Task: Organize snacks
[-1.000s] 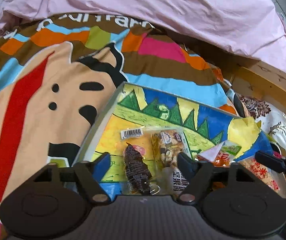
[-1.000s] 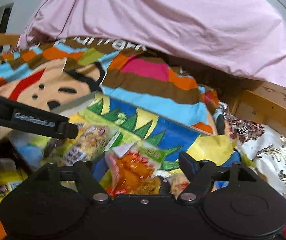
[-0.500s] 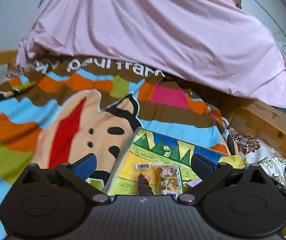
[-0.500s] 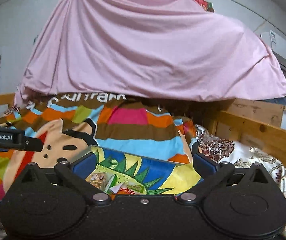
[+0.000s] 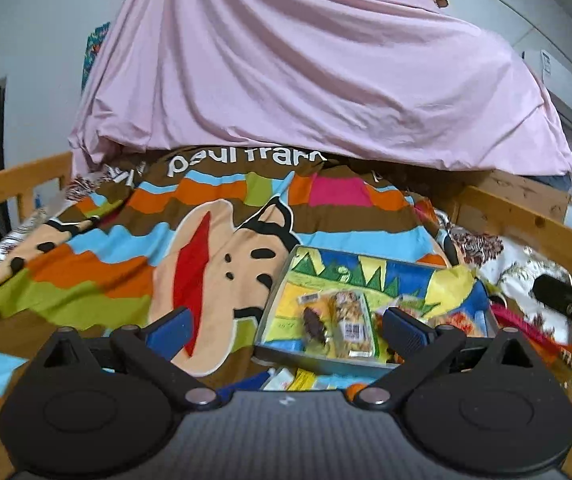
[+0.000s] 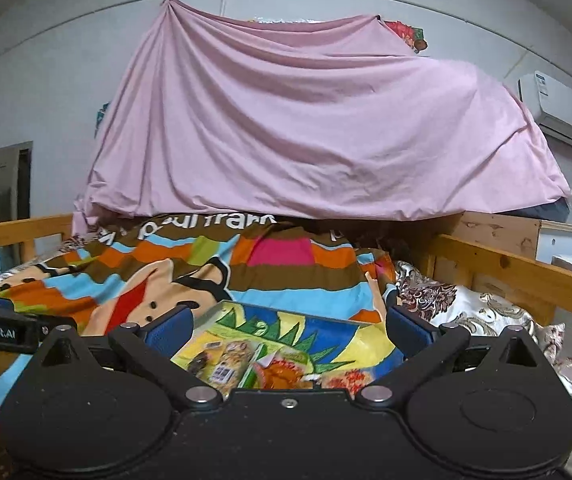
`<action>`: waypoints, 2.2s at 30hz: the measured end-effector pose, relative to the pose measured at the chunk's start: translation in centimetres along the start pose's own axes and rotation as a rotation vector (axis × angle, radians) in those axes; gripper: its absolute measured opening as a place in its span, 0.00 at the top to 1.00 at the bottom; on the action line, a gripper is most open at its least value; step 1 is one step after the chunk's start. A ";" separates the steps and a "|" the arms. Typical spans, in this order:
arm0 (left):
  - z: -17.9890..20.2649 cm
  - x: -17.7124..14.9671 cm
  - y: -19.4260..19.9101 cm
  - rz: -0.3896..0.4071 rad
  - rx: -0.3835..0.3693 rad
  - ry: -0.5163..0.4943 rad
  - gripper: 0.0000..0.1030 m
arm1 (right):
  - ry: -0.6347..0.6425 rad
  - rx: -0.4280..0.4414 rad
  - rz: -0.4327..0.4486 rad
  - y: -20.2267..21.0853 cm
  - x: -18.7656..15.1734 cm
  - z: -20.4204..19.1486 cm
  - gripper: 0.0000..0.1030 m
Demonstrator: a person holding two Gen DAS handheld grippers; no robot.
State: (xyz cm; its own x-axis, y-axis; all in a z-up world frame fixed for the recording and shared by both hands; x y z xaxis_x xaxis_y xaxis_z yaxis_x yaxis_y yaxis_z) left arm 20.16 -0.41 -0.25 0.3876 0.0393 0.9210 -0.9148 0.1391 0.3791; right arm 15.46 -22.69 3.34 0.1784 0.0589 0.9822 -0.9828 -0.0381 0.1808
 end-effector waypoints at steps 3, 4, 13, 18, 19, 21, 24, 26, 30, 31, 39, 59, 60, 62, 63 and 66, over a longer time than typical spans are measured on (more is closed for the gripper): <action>0.0 -0.8 1.7 -0.001 0.018 -0.020 0.00 | 0.006 0.015 -0.006 2.1 -0.4 -0.5 0.01; -0.1 -1.1 2.3 0.000 0.023 -0.027 0.00 | 0.010 0.018 -0.009 2.7 -0.6 -0.6 0.01; -0.1 -4.3 6.1 -0.029 0.051 -0.063 0.00 | 0.010 0.046 -0.070 6.4 -2.5 -1.7 0.01; 0.1 -5.1 7.2 -0.037 0.072 -0.086 0.00 | 0.033 -0.012 -0.109 7.1 -3.6 -1.8 0.01; 0.1 -5.2 7.4 -0.040 0.075 -0.087 0.00 | 0.040 -0.025 -0.114 7.2 -3.8 -1.7 0.01; 0.0 -5.6 7.6 -0.052 0.085 -0.092 0.00 | 0.056 -0.036 -0.124 7.4 -4.2 -1.9 0.01; -0.3 -5.9 7.8 -0.067 0.111 -0.091 0.00 | 0.065 -0.033 -0.147 7.5 -4.8 -2.1 0.01; -0.5 -6.0 7.9 -0.073 0.121 -0.085 0.00 | 0.071 -0.033 -0.164 7.5 -5.2 -2.3 0.01; -0.7 -6.4 8.2 -0.092 0.123 -0.072 0.00 | 0.090 -0.040 -0.200 7.4 -6.0 -2.6 0.01; -0.7 -6.6 8.3 -0.100 0.121 -0.068 0.00 | 0.094 -0.036 -0.208 7.5 -6.2 -2.8 0.01; -1.2 -7.2 8.8 -0.140 0.224 -0.085 0.00 | 0.122 -0.009 -0.225 7.8 -6.8 -3.7 0.01; -2.3 -7.3 9.0 -0.166 0.281 -0.044 0.00 | 0.006 0.000 -0.393 5.9 -9.3 -2.6 0.01; -2.4 -7.4 8.8 -0.173 0.288 -0.046 0.00 | 0.003 0.001 -0.397 5.8 -9.4 -2.5 0.01; -2.6 -7.6 8.6 -0.190 0.307 -0.050 0.00 | -0.003 0.001 -0.404 5.8 -9.5 -2.5 0.01; -2.6 -7.7 8.5 -0.196 0.313 -0.051 0.00 | -0.005 0.001 -0.405 5.8 -9.5 -2.5 0.01; -2.8 -7.9 8.3 -0.214 0.325 -0.048 0.00 | -0.009 -0.001 -0.407 5.7 -9.5 -2.3 0.01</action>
State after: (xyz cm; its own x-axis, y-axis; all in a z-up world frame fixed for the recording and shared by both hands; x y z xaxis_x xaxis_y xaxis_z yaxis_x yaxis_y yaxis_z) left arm 9.82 3.20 -4.58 0.5747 -0.0042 0.8184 -0.8052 -0.1816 0.5645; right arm 8.09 -21.15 -5.10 0.5532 0.0600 0.8309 -0.8319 -0.0125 0.5548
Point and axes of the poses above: each gripper's, at about its wrist camera, not at the fingertips, and y roughly against the way its jaws point, z to its right, x to its top, the point moved 8 cm from there along -y, roughly the way its jaws point
